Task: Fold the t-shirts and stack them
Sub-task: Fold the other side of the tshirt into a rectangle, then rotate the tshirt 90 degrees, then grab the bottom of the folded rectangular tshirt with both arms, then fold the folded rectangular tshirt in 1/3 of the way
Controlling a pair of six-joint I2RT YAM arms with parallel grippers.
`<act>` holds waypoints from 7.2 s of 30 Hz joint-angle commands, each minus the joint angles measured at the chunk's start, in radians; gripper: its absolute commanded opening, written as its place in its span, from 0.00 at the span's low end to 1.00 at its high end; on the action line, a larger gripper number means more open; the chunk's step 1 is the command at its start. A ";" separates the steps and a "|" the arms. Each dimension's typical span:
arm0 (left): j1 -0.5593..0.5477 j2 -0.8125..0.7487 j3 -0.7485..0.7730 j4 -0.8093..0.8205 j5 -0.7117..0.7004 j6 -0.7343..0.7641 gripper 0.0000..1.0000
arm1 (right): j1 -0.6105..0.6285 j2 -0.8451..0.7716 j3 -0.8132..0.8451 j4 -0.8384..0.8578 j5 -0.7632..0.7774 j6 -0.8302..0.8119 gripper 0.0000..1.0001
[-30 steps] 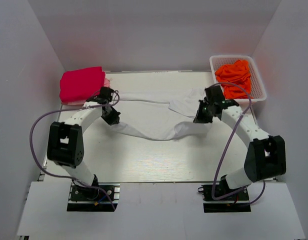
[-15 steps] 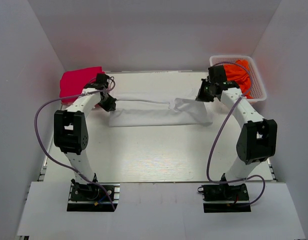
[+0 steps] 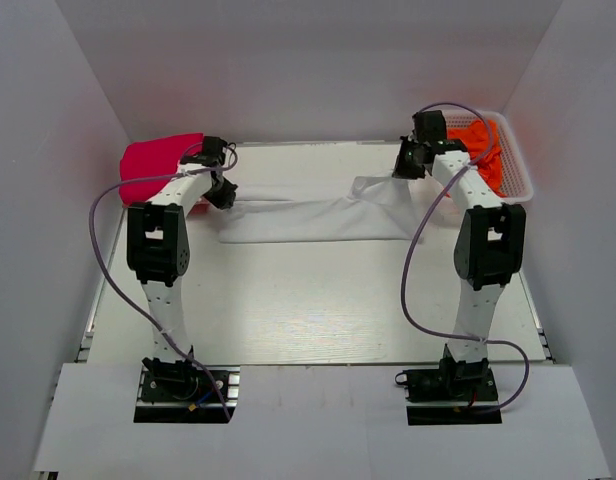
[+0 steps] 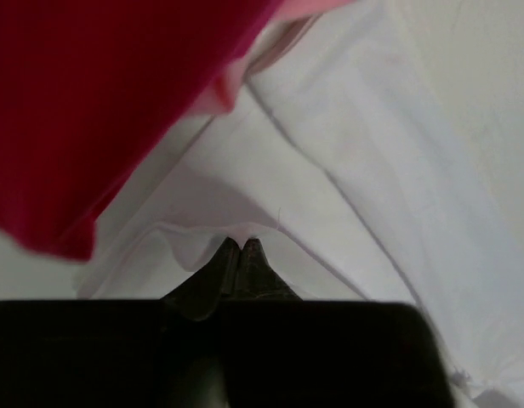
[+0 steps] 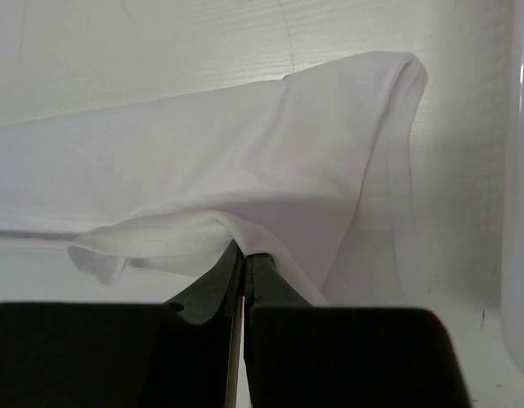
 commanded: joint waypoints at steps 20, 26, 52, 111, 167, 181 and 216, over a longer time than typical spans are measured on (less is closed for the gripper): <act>-0.109 -0.014 0.094 0.230 0.169 0.353 1.00 | 0.027 -0.050 -0.129 0.210 -0.207 -0.165 0.90; -0.142 0.139 0.195 0.082 0.131 0.362 1.00 | 0.035 -0.116 -0.362 0.250 -0.196 -0.077 0.90; -0.740 -0.331 -0.376 0.168 0.957 0.466 1.00 | 0.154 0.385 0.354 0.349 -0.523 -0.111 0.90; -0.359 -0.621 -0.722 0.156 0.429 0.245 1.00 | 0.270 -0.268 -0.366 -0.051 -0.004 0.012 0.90; -0.737 -0.322 -0.471 -0.143 0.224 0.098 0.00 | 0.193 -0.650 -1.033 -0.098 -0.417 0.029 0.00; -0.672 -0.325 -0.259 -0.147 0.181 0.137 0.00 | 0.219 -0.584 -0.739 -0.138 -0.280 0.102 0.00; -0.329 0.223 0.497 -0.008 0.241 0.370 0.00 | 0.084 0.118 0.130 -0.040 -0.260 0.156 0.00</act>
